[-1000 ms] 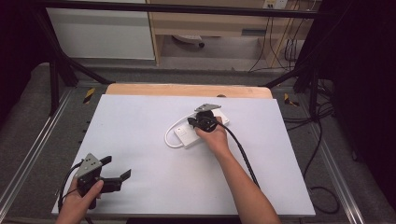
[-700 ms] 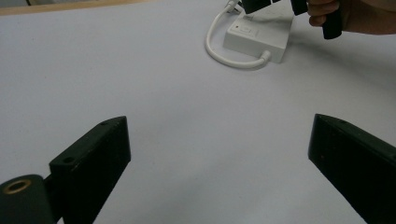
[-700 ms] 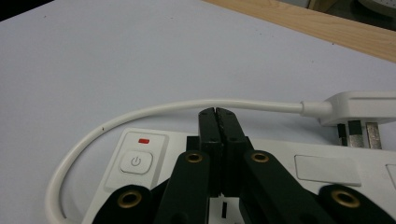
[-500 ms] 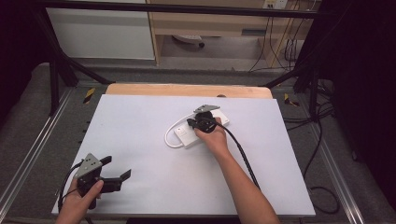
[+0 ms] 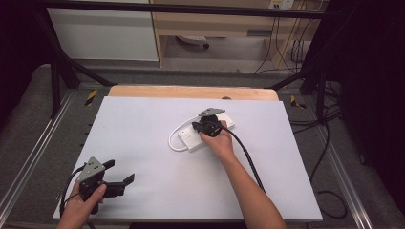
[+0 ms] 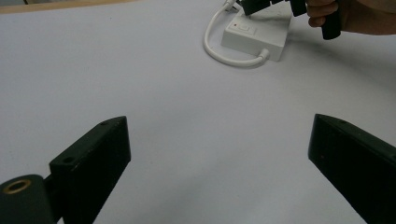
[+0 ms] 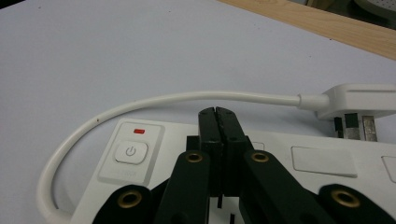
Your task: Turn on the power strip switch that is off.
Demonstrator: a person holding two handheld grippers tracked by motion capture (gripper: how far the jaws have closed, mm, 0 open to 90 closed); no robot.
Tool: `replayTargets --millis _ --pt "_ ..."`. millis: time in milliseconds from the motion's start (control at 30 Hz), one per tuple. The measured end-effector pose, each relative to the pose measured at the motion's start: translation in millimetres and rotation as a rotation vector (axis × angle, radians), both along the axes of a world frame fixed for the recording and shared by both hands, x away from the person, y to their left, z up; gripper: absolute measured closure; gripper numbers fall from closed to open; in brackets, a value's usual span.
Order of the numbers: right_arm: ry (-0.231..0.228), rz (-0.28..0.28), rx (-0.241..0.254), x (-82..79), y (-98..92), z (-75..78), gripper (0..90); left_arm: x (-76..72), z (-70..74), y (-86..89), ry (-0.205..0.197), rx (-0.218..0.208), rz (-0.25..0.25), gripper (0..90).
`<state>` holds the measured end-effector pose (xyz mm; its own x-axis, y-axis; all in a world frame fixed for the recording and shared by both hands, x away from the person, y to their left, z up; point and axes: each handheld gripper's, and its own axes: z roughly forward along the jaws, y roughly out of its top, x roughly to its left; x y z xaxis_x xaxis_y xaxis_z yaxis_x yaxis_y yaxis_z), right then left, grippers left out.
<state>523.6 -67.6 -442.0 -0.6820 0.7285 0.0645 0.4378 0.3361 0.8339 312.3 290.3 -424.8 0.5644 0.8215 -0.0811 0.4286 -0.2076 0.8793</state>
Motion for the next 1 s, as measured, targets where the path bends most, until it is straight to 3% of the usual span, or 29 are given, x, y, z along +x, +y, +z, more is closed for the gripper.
replayTargets --millis 367,1000 --pt "-0.008 0.007 -0.021 -1.4 1.2 -1.3 90.0 -0.1 -0.1 -0.3 0.000 0.001 -0.001 5.9" --pt "-0.003 0.013 0.003 -2.9 3.6 -1.2 90.0 0.0 1.4 -0.4 -0.008 -0.006 -0.015 5.9"
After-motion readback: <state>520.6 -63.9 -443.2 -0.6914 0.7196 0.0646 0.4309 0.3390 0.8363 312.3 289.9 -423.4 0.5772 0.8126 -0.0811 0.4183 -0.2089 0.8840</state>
